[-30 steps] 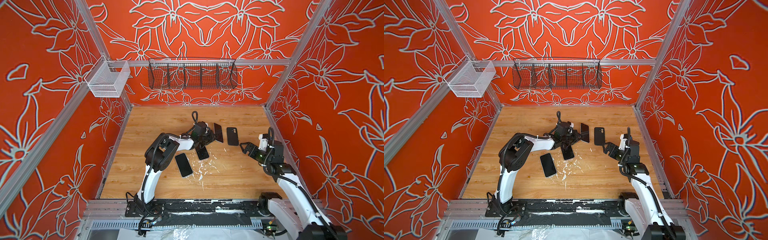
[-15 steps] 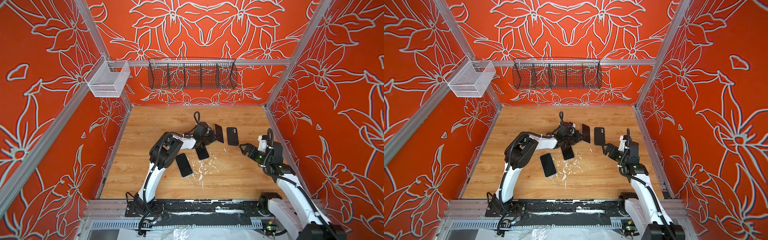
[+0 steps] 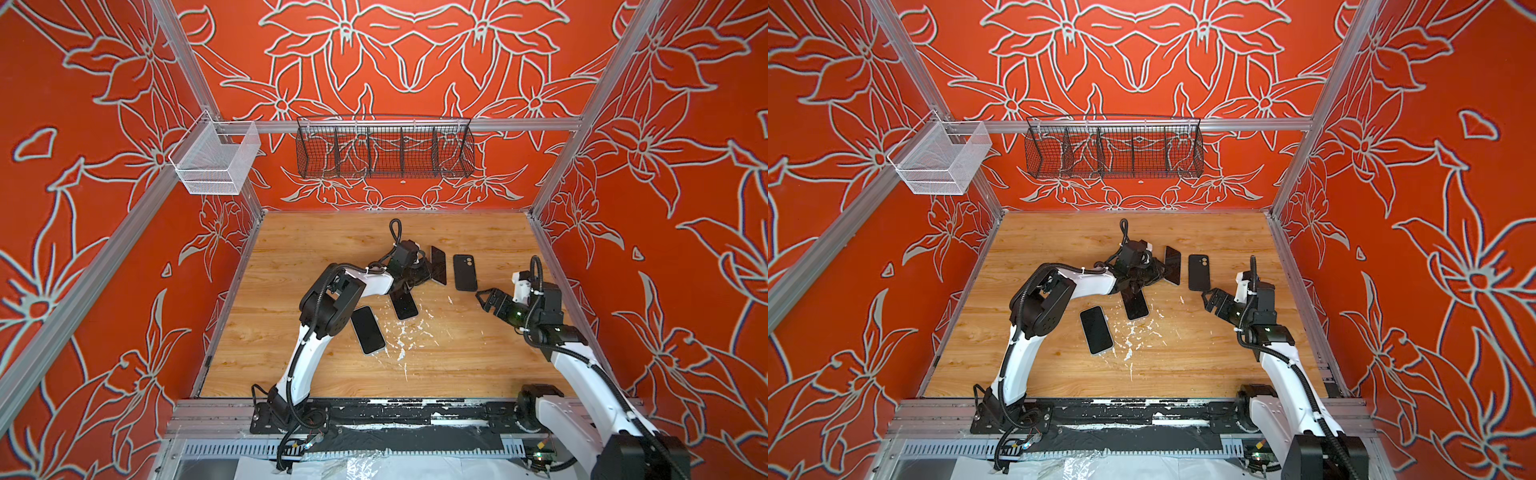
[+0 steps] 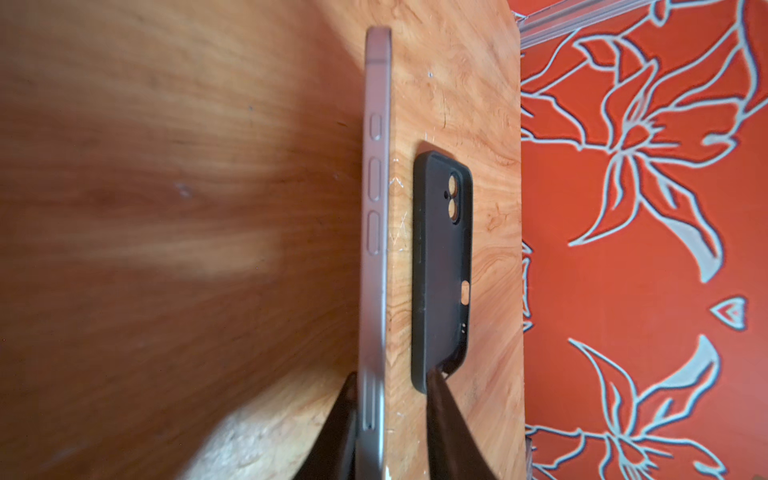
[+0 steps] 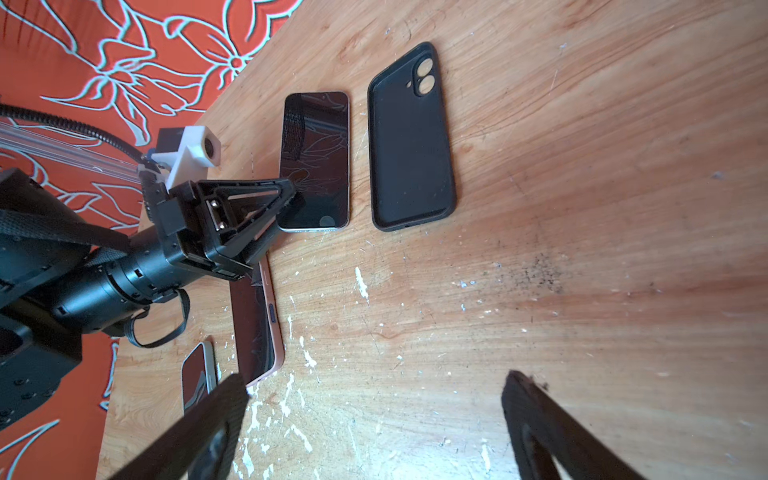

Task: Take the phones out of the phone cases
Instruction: 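Lower the bare phone beside the case with the left gripper while the right withdraws, then open the left gripper and lift it away from the placed phone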

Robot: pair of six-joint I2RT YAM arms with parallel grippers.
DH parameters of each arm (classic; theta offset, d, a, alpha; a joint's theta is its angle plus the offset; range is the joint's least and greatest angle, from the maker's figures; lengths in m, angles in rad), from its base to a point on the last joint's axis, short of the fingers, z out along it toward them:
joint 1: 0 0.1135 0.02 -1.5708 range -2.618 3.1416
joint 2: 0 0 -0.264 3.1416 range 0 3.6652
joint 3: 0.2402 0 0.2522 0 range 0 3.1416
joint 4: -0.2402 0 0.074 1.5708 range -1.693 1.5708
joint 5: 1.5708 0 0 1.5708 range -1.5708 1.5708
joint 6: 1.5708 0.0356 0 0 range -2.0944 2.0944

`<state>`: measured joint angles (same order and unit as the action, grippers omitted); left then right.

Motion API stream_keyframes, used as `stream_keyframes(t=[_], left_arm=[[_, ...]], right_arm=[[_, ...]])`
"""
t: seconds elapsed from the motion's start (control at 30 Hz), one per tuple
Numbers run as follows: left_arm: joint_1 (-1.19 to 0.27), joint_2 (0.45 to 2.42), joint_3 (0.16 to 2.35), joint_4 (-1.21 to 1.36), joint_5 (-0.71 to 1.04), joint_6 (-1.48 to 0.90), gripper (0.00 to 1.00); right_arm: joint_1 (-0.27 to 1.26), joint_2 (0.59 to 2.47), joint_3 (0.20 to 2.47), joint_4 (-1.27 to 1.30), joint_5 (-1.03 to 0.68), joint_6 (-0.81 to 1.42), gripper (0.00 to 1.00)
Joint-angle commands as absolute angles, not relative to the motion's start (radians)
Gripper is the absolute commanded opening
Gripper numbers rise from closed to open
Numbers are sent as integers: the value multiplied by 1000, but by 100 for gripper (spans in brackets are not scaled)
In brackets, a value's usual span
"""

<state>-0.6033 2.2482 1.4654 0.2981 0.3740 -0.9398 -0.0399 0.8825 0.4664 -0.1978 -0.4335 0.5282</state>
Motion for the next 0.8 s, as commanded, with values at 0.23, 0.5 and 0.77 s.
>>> stream_keyframes(t=[0.23, 0.5, 0.77], left_arm=[[-613, 2268, 1490, 248, 347, -880, 30], [-623, 2262, 1494, 217, 319, -848, 33], [-636, 2191, 1444, 197, 272, -793, 50]], right_arm=[[-42, 907, 494, -211, -458, 472, 98], [-42, 921, 519, -226, -470, 446, 98], [-41, 965, 540, -257, -494, 442, 98]])
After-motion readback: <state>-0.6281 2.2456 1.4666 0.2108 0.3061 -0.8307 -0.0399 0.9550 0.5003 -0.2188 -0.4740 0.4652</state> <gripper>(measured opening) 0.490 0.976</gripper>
